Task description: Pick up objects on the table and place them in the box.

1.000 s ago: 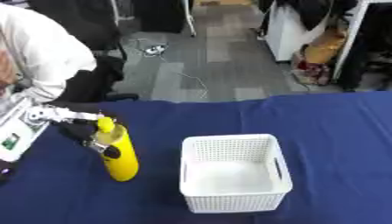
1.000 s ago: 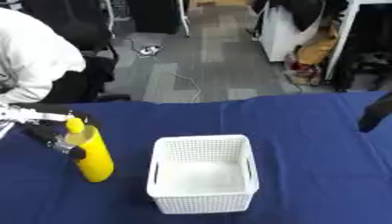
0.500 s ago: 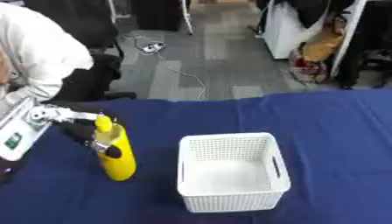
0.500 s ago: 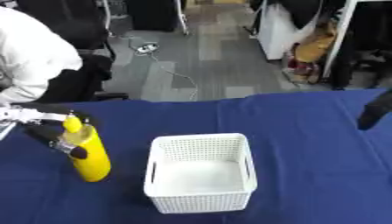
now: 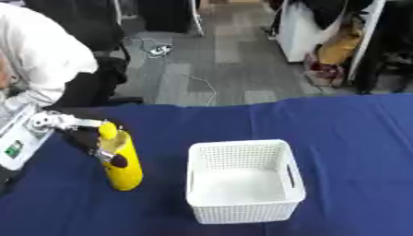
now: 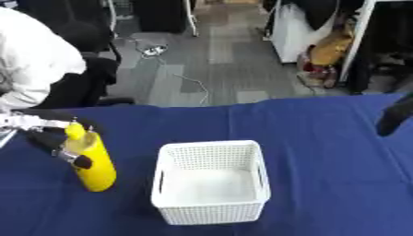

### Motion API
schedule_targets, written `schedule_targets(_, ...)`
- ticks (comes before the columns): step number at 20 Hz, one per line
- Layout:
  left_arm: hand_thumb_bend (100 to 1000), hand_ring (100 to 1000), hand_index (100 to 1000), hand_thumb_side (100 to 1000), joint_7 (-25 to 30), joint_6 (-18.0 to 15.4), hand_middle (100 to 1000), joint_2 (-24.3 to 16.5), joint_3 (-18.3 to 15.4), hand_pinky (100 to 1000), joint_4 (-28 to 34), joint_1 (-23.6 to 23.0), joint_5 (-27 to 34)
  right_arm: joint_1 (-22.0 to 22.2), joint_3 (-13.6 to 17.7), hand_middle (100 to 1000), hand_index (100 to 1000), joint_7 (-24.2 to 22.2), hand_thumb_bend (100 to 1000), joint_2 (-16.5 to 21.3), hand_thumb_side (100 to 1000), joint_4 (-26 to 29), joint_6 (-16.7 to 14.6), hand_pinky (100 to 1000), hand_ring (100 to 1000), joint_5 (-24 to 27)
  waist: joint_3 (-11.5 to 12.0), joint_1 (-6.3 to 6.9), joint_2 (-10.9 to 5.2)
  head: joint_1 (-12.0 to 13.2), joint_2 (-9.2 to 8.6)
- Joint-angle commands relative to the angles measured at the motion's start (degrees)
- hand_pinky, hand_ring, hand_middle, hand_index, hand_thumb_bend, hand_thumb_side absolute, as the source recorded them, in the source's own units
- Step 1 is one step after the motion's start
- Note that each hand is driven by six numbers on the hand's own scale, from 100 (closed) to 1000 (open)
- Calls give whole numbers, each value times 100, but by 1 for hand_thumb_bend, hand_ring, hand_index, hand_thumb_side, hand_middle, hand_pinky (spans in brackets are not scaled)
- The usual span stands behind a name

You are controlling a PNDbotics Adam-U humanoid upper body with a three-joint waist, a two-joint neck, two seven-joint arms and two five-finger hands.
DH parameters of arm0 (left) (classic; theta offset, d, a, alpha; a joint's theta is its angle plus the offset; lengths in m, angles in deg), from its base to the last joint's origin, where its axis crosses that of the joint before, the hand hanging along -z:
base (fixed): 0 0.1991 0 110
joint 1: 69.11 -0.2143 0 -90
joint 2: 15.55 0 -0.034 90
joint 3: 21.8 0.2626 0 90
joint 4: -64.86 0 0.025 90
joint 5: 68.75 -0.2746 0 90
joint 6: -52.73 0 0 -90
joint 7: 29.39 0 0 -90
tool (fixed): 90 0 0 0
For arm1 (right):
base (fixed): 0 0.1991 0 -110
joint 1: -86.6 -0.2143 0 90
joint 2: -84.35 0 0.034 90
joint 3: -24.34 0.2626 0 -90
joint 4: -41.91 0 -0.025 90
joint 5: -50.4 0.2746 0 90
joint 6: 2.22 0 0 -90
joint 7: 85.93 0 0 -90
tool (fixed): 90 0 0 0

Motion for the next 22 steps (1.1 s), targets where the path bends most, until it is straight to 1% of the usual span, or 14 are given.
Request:
schedule_targets(1, 825, 916, 1000, 800, 413, -425, 1000, -126, -30, 795, 18, 115, -40, -93, 28, 482, 635, -23, 285, 54, 912, 89, 1, 433, 421, 27, -8, 4, -82, 11, -75)
schedule_targets(9, 801, 912, 1000, 796, 413, -416, 1000, -98, -70, 792, -22, 95, -85, -100, 28, 482, 636, -25, 285, 45, 912, 89, 1, 434, 421, 27, -11, -3, -71, 17, -86)
schedule_targets(17, 747, 904, 1000, 773, 413, -383, 1000, -76, -125, 785, -57, 62, -79, -104, 28, 482, 636, -29, 285, 41, 912, 89, 0, 434, 421, 28, -10, -10, -62, 21, -88)
schedule_targets(22, 706, 877, 986, 744, 413, -347, 969, -62, -161, 765, -78, 52, -61, -106, 31, 482, 636, -29, 285, 38, 912, 89, 0, 433, 421, 29, -11, -14, -61, 23, -90)
